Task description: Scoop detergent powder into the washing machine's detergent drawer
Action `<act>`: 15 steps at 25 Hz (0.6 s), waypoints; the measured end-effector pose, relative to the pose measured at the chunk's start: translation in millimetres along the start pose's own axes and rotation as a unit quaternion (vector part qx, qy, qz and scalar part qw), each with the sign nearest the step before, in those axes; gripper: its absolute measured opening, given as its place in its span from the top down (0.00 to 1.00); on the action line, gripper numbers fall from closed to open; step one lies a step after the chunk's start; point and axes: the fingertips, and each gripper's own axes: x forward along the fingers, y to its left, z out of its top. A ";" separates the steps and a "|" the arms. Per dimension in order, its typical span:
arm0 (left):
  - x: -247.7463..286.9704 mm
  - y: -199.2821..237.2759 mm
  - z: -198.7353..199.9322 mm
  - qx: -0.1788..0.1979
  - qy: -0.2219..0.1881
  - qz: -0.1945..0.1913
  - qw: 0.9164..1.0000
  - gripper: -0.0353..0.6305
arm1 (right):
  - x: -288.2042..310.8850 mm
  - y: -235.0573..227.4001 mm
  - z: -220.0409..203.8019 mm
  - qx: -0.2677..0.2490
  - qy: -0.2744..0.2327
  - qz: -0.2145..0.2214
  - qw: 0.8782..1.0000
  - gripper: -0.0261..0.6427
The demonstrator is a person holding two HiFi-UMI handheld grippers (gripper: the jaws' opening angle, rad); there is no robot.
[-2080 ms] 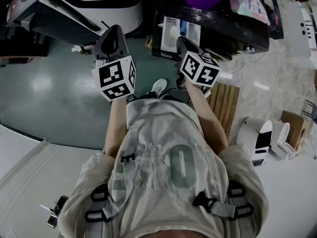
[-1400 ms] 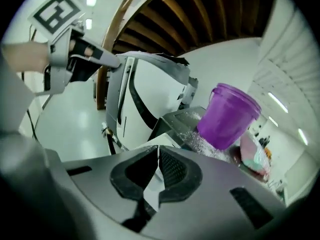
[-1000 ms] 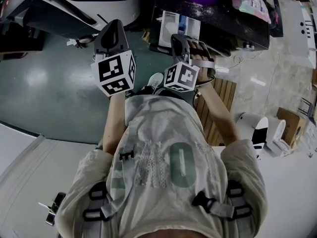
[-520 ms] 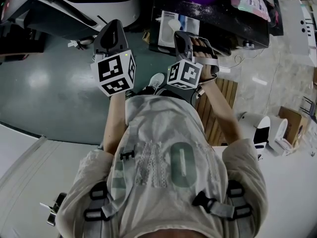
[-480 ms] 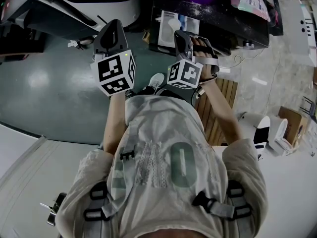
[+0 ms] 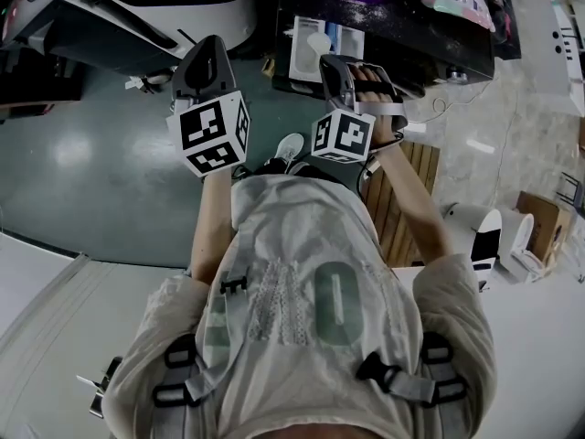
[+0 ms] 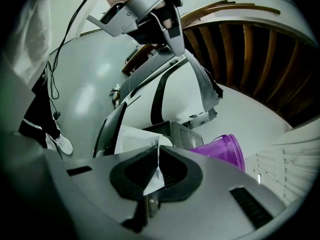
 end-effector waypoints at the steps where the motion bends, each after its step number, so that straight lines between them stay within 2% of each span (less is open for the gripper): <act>1: -0.8 -0.3 0.6 0.001 0.000 0.000 1.000 0.92 | -1.4 -1.4 0.5 -0.004 -0.001 -0.003 1.000 0.94; 3: -2.3 -2.6 2.2 0.002 0.000 -0.002 1.000 0.92 | -5.0 -5.4 0.7 -0.007 -0.003 -0.008 1.000 0.94; 10: -3.7 -23.1 18.3 0.005 -0.010 -0.028 1.000 0.92 | -22.5 -44.4 -2.6 0.033 -0.015 -0.044 0.998 0.94; 15: -3.1 -38.2 35.4 0.008 -0.025 -0.048 0.998 0.92 | -42.3 -80.4 -3.6 0.122 -0.032 -0.068 0.990 0.94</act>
